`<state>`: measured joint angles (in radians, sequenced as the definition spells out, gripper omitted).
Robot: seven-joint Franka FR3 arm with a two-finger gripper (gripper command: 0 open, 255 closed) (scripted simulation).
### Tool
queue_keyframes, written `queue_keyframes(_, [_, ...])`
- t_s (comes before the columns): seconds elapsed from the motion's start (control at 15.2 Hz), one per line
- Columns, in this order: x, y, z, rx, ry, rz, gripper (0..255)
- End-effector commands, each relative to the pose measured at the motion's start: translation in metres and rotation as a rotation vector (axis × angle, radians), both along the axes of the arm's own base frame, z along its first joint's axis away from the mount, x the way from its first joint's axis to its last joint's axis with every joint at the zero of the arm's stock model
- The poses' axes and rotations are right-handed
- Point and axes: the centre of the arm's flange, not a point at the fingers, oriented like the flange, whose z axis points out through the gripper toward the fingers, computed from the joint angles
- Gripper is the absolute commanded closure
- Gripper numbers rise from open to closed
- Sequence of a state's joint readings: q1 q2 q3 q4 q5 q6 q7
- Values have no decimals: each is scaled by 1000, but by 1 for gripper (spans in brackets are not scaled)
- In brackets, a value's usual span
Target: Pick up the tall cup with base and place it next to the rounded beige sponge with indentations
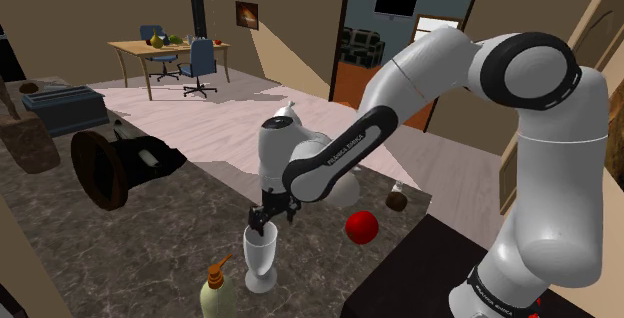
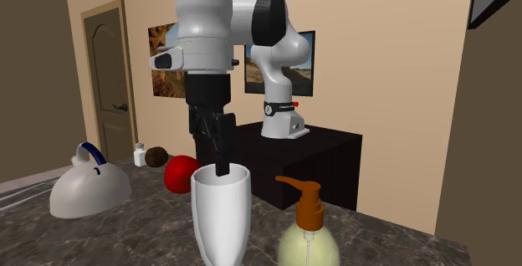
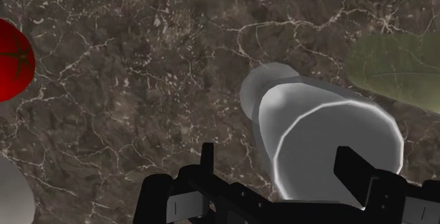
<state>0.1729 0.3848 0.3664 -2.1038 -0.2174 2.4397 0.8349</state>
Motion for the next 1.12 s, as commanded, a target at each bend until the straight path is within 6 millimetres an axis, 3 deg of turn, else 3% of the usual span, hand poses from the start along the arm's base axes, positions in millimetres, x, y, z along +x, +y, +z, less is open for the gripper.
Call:
queue_keyframes(0.0, [0, 1, -12, -1, 0, 0, 0])
queue_keyframes(0.26, [0, 1, -31, -1, 0, 0, 0])
queue_keyframes(0.73, [0, 1, -31, -1, 0, 0, 0])
queue_keyframes(0.79, [0, 1, -31, -1, 0, 0, 255])
queue_keyframes(1.06, [0, 1, -31, -1, 0, 0, 255])
